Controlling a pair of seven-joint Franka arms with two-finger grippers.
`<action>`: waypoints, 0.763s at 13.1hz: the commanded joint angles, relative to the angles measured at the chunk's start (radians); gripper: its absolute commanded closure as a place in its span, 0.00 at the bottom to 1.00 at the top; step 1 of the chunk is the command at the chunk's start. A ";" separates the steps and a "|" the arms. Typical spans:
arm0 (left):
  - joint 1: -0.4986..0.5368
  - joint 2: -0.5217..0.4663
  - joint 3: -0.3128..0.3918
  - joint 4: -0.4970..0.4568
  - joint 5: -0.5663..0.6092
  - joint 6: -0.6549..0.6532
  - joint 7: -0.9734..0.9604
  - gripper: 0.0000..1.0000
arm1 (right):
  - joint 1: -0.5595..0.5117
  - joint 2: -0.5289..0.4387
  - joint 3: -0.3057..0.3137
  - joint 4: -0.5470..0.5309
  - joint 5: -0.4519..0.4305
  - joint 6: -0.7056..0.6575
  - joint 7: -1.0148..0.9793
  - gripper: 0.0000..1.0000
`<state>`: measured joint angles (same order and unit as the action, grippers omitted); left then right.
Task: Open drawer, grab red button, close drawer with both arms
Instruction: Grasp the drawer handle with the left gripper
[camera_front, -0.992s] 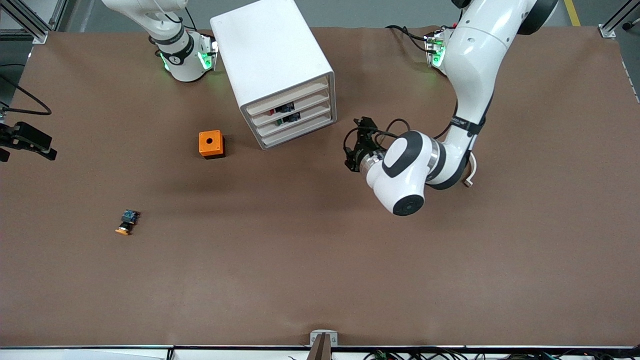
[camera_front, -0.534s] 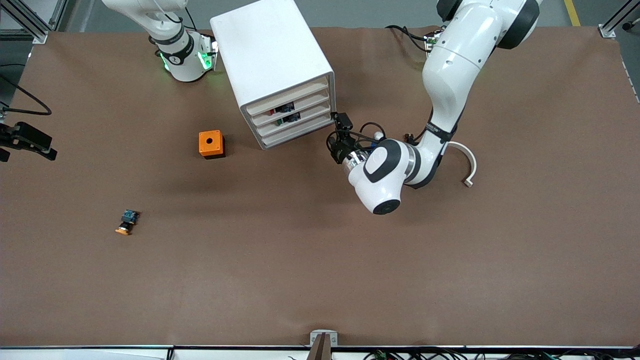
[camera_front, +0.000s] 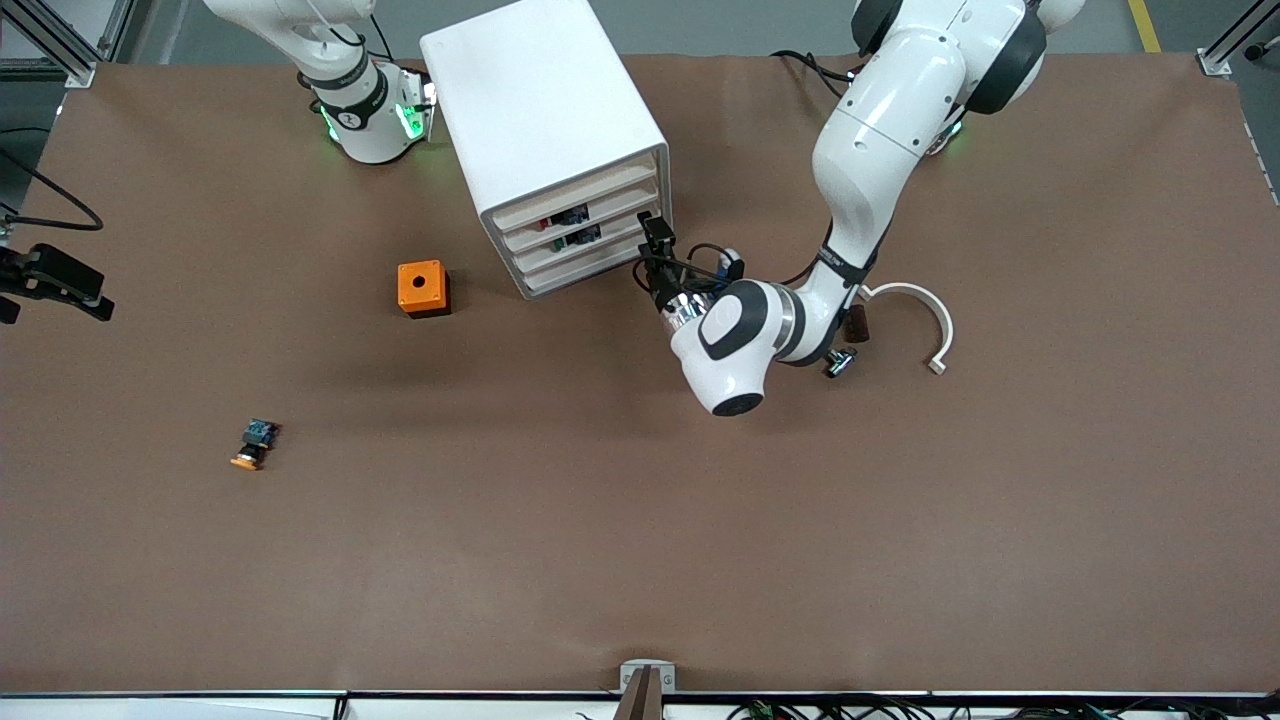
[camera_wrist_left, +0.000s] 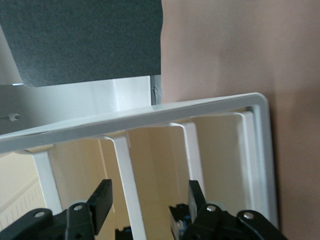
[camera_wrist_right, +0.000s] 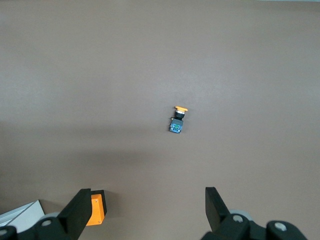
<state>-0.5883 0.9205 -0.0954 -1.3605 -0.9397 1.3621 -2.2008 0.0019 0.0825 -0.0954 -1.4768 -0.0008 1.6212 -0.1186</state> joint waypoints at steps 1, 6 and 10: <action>-0.004 0.012 -0.029 0.023 -0.018 -0.041 -0.016 0.36 | -0.005 -0.017 0.003 -0.013 -0.005 0.003 -0.007 0.00; -0.039 0.020 -0.040 0.017 -0.013 -0.043 -0.014 0.58 | -0.005 -0.017 0.003 -0.013 -0.005 0.003 -0.007 0.00; -0.044 0.023 -0.040 0.017 -0.014 -0.041 -0.011 0.76 | -0.005 -0.017 0.003 -0.013 -0.005 0.003 -0.007 0.00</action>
<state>-0.6302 0.9326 -0.1370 -1.3612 -0.9398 1.3358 -2.2009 0.0019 0.0825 -0.0954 -1.4768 -0.0008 1.6212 -0.1185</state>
